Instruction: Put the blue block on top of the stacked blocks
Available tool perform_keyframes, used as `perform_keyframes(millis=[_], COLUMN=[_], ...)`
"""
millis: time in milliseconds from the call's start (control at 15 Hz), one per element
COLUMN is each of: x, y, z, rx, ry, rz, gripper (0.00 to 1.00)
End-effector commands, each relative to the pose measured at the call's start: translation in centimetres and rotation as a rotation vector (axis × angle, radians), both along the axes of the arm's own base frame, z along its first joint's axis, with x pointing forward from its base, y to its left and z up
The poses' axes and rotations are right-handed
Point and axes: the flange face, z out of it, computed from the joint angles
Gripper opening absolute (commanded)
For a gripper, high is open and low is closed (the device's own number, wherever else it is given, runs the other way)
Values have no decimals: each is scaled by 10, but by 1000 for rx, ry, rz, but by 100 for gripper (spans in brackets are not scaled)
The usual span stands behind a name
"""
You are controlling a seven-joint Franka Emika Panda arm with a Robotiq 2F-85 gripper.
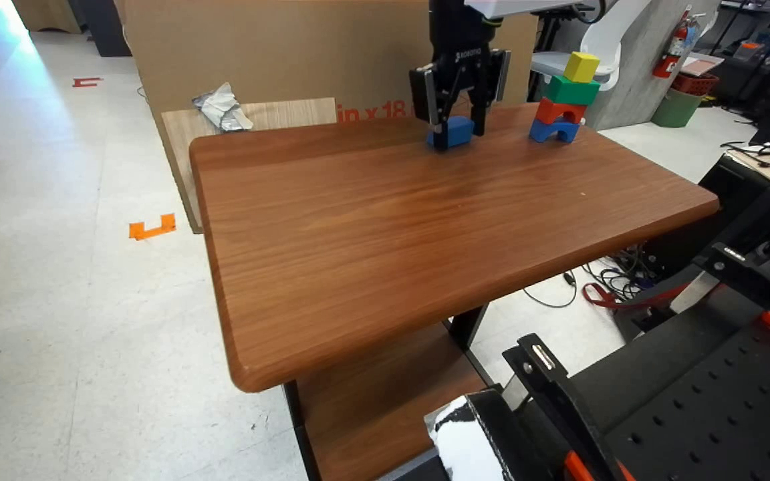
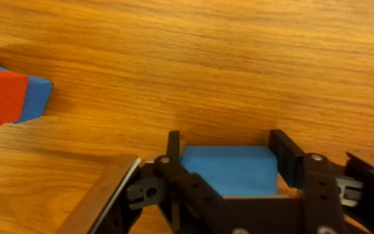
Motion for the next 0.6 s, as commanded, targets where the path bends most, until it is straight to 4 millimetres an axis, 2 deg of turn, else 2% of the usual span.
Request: perform_keyframes(millis=[0,267,533], x=[6,0,-14], y=[3,1,-4], z=[11,34,78], rx=[-5,19,80], ry=[-12,-31,-70], rz=[15,6,-28], gripper=[43,43,43])
